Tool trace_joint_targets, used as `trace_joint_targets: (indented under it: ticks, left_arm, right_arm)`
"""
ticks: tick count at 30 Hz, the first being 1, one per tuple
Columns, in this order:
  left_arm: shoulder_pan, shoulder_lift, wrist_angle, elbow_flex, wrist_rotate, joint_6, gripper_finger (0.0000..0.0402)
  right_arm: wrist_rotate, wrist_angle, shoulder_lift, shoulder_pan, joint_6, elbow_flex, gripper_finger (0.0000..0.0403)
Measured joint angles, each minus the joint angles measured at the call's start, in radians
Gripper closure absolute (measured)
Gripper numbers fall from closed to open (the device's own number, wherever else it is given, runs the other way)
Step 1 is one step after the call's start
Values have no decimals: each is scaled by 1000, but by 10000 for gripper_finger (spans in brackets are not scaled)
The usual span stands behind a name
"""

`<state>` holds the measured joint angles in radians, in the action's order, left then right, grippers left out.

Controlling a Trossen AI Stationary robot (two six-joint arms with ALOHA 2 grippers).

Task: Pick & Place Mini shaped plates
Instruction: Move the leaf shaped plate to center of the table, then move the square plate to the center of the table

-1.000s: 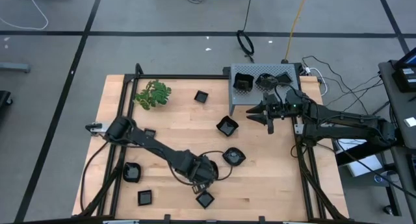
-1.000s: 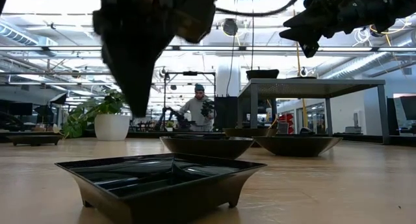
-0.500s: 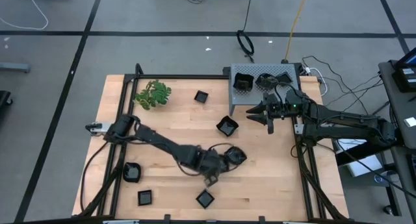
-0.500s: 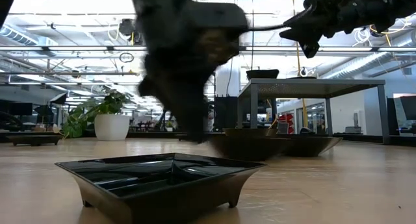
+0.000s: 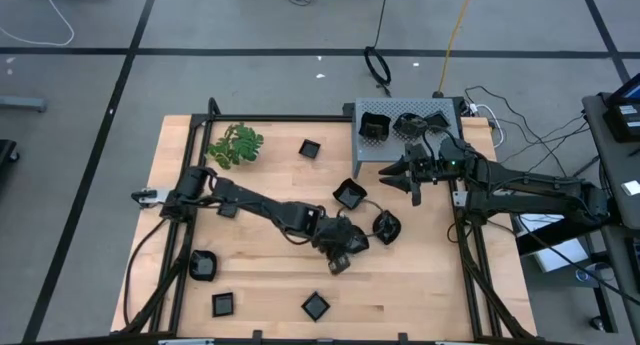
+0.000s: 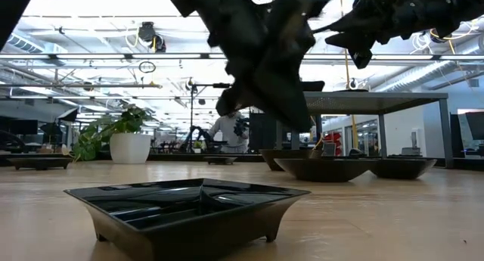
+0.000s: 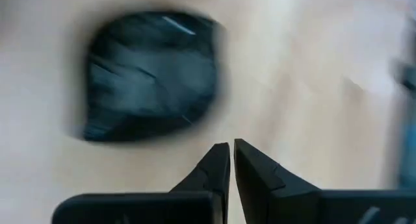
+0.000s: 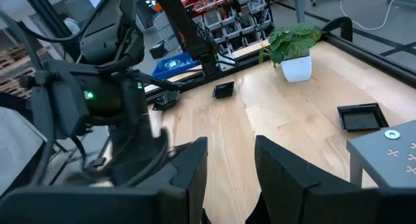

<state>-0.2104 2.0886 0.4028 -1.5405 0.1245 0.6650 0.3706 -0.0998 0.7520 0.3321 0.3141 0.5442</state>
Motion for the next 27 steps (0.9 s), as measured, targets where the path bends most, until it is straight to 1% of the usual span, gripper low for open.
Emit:
trace_joint_targets:
  ticks: [2, 4, 5, 6, 8, 11, 15, 18, 21, 24, 27]
  left_arm:
    - [-16, 0, 12, 0, 170, 38, 376]
    - [-46, -1, 16, 0, 323, 114, 376]
    - [-63, -3, 22, 0, 364, 157, 376]
    - [-81, -5, 34, 0, 377, 201, 376]
    - [-109, -5, 49, 0, 371, 269, 376]
    - [-132, -4, 52, 0, 344, 331, 376]
    - [-155, -4, 69, 0, 335, 354, 376]
    - [-169, -4, 150, 0, 338, 354, 375]
    - [-185, -4, 281, 0, 326, 365, 375]
    - [-207, -4, 385, 0, 268, 373, 365]
    - [-217, -4, 457, 0, 193, 422, 341]
  right_arm:
    - [0, 0, 0, 0, 0, 0, 287]
    - [0, 1, 0, 0, 0, 0, 287]
    - [0, 2, 0, 0, 0, 0, 287]
    - [0, 2, 0, 0, -1, 0, 287]
    - [1, 2, 0, 0, -11, 0, 287]
    - [1, 1, 0, 0, -14, 0, 287]
    - [1, 1, 0, 0, -15, 0, 287]
    - [1, 0, 0, 0, -15, 0, 287]
    - [1, 0, 0, 0, -15, 0, 287]
    - [1, 0, 0, 0, -15, 0, 287]
    - [1, 0, 0, 0, -12, 0, 287]
